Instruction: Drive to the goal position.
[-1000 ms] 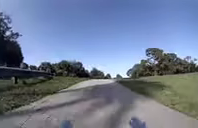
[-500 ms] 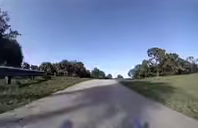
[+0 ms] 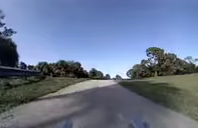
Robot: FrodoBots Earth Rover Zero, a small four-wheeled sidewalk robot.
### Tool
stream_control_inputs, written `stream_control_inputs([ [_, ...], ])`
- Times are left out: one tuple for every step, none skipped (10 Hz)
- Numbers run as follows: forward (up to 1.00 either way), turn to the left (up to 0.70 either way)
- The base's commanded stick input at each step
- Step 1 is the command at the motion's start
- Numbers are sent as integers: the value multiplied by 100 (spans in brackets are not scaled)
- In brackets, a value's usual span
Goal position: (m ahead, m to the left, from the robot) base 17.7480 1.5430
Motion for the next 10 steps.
stream_control_inputs([
  [85, 0],
  [85, 0],
  [85, 0],
  [85, 0],
  [85, 0],
  [85, 0],
  [85, 4],
  [85, 21],
  [85, 34],
  [85, 34],
])
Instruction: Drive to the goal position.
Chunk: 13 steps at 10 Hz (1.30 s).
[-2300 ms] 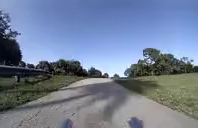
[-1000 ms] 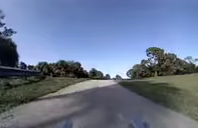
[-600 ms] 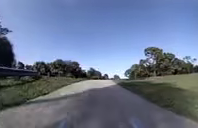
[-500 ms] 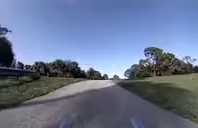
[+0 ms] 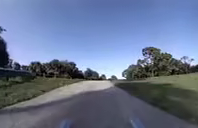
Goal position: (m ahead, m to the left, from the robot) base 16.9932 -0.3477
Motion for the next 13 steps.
stream_control_inputs([
  [85, 34],
  [85, 34],
  [85, 23],
  [85, 10],
  [85, 0],
  [85, 0],
  [85, 0],
  [85, 0],
  [85, 0],
  [85, 0],
  [85, 0],
  [85, 0],
  [85, 0],
])
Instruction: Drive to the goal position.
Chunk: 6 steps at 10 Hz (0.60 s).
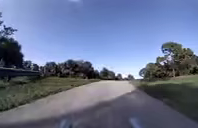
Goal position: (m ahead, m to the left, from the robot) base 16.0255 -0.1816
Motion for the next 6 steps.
stream_control_inputs([
  [85, 0],
  [85, 0],
  [85, 0],
  [85, 0],
  [85, 0],
  [85, 0],
])
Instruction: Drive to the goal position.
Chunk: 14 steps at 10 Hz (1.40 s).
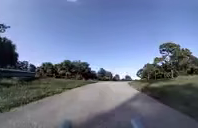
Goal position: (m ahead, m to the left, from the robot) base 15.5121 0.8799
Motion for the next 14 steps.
stream_control_inputs([
  [85, 0],
  [85, 0],
  [85, 0],
  [85, 0],
  [85, 0],
  [85, 0],
  [85, 0],
  [85, 0],
  [85, 0],
  [85, 0],
  [85, 0],
  [85, 0],
  [85, 0],
  [85, 0],
])
